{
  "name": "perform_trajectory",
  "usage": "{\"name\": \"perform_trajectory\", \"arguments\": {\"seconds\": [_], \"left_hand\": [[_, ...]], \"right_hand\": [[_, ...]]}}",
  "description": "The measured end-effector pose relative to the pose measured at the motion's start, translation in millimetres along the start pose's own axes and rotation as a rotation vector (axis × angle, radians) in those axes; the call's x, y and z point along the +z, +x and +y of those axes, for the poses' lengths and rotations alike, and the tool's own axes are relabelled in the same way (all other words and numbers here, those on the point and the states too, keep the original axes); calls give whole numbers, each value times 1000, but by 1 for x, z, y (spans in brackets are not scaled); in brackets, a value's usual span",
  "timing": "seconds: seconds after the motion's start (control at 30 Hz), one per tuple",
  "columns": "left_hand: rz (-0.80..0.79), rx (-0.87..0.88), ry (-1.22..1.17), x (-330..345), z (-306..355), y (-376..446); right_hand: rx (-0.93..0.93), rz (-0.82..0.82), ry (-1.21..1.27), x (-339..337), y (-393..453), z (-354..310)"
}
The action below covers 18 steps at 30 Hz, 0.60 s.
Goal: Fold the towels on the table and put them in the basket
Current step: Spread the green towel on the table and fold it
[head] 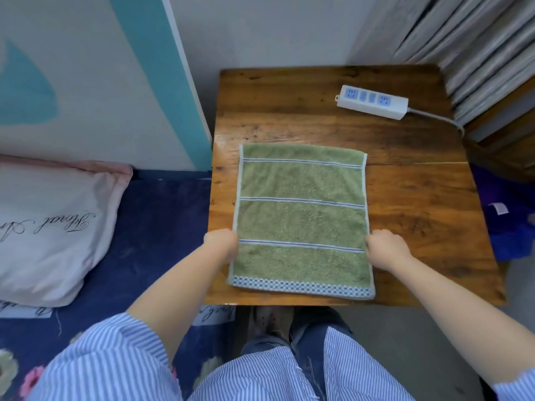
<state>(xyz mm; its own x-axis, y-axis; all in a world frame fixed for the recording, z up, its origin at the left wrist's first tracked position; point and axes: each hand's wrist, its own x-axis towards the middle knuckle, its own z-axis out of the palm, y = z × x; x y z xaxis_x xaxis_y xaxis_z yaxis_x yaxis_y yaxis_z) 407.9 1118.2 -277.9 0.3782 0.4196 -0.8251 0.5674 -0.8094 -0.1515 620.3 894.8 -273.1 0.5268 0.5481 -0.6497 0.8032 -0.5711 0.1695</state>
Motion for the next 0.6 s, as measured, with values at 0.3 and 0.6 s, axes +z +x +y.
{"name": "perform_trajectory", "arguments": {"seconds": [0.3,0.6], "left_hand": [[437,-83,-200,-130,15,69],[373,-71,-153,-173,-6,154]], "right_hand": [[66,282,270,-87,110,32],[-88,112,441,-109,201,59]]}}
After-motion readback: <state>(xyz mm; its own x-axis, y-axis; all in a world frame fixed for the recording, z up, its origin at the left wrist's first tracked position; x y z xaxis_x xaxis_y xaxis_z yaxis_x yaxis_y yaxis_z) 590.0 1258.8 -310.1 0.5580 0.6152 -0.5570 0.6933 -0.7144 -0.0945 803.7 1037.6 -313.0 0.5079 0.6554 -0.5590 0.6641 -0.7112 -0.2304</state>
